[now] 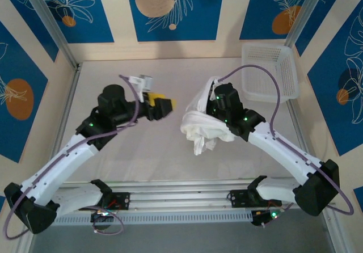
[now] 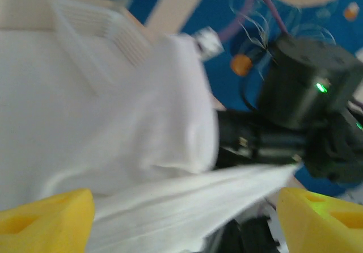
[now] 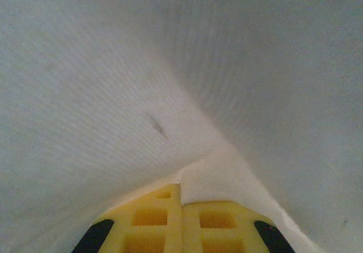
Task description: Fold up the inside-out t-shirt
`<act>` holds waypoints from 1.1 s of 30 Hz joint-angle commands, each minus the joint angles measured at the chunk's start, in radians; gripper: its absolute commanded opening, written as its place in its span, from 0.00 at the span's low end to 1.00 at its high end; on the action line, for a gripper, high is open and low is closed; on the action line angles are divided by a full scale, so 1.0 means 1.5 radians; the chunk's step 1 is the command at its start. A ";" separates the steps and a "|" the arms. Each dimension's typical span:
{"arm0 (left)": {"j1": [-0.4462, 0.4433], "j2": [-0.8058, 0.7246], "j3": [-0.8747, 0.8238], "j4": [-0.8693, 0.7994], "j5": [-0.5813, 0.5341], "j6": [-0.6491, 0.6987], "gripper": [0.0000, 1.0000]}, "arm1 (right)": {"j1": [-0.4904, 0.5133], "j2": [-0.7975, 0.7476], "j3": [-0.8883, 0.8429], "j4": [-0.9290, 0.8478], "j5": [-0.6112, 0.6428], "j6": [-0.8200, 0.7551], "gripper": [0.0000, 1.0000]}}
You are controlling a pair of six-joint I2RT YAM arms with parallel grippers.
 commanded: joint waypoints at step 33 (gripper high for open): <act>0.032 0.019 -0.158 -0.025 -0.101 0.152 0.86 | -0.210 -0.046 0.063 -0.008 -0.359 0.139 0.00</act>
